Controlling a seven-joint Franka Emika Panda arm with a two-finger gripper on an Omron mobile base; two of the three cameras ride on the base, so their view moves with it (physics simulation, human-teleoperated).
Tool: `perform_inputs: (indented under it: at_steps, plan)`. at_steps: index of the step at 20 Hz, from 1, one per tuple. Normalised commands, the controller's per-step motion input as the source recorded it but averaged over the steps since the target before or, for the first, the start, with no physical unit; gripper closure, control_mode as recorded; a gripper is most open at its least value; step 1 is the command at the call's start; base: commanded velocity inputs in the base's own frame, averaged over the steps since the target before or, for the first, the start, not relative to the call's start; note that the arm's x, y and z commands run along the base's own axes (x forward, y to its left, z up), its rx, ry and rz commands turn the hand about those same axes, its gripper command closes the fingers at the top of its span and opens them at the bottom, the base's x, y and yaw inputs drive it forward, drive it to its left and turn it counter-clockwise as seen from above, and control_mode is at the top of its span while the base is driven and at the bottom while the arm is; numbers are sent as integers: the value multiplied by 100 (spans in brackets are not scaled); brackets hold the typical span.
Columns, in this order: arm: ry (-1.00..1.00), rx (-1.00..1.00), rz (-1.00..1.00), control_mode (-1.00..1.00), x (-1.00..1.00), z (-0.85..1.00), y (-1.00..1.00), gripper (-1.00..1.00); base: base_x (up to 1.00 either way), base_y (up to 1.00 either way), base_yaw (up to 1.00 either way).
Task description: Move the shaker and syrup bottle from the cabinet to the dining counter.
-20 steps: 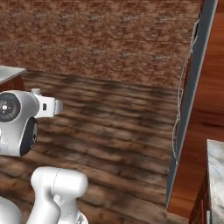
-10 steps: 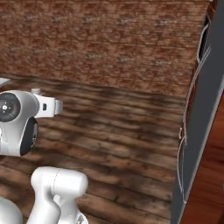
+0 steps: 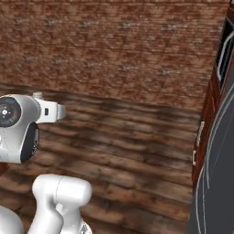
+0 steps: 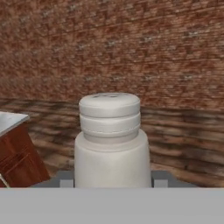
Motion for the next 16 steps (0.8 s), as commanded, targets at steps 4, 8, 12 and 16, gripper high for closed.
perform_inputs:
  at_steps: [4,8,12,16]
  plan:
    - [0,0,0,100,0,0,0,100,93,37,-1]
    - [0,0,0,100,0,0,0,100,92,43,0]
    - [0,0,0,100,0,0,0,100,92,42,2]
    - [0,0,0,100,0,0,0,100,88,30,14]
